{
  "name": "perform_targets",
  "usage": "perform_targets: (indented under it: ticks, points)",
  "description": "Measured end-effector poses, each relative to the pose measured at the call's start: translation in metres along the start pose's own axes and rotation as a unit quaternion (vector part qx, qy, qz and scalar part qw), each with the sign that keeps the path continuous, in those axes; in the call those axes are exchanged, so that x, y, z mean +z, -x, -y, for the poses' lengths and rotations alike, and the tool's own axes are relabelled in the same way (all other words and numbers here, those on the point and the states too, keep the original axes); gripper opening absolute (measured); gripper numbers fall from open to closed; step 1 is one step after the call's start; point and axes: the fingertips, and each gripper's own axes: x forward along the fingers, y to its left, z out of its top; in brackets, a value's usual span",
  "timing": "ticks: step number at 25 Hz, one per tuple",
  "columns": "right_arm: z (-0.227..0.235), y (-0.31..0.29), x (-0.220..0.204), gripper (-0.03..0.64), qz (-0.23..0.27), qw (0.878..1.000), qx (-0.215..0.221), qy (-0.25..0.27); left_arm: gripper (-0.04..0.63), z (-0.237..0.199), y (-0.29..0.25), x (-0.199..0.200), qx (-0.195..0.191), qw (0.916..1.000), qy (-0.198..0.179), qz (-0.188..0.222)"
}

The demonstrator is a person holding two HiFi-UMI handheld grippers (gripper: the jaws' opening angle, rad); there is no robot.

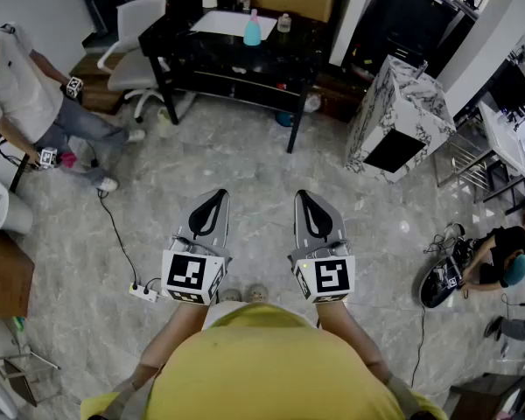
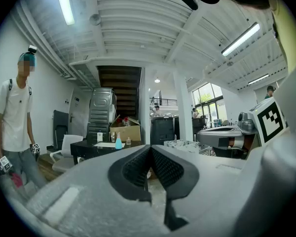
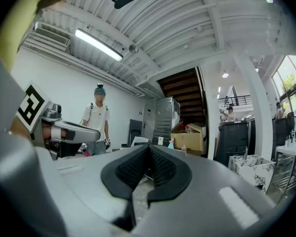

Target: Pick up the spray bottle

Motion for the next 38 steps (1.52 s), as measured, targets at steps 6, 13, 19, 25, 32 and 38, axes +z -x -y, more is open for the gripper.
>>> perform_targets:
  ticks: [6, 13, 19, 25, 32, 38]
  points:
    - [0.005, 0.002, -0.005, 0.000, 0.002, 1.000, 0.009, -0.008, 0.002, 0.011, -0.005, -0.007, 0.008, 0.9999, 0.005, -0.008]
    - [0.023, -0.014, -0.019, 0.001, 0.005, 0.999, 0.005, -0.037, 0.006, 0.000, -0.024, -0.016, 0.018, 0.9997, 0.007, -0.013]
    - [0.041, -0.050, -0.040, 0.002, -0.006, 0.999, -0.007, -0.036, 0.084, -0.023, -0.068, -0.028, 0.007, 0.9998, 0.011, -0.011]
    - [0.071, -0.126, -0.045, 0.002, -0.009, 0.999, -0.020, -0.036, 0.152, -0.059, -0.142, -0.022, -0.025, 0.9996, 0.015, -0.007]
    - [0.102, -0.239, -0.049, 0.002, -0.013, 0.999, -0.037, -0.035, 0.181, -0.128, -0.238, -0.023, -0.049, 0.9984, 0.017, -0.021]
    - [0.121, -0.318, -0.055, 0.002, -0.016, 0.998, -0.052, -0.033, 0.181, -0.179, -0.308, -0.025, -0.068, 0.9973, 0.019, -0.018]
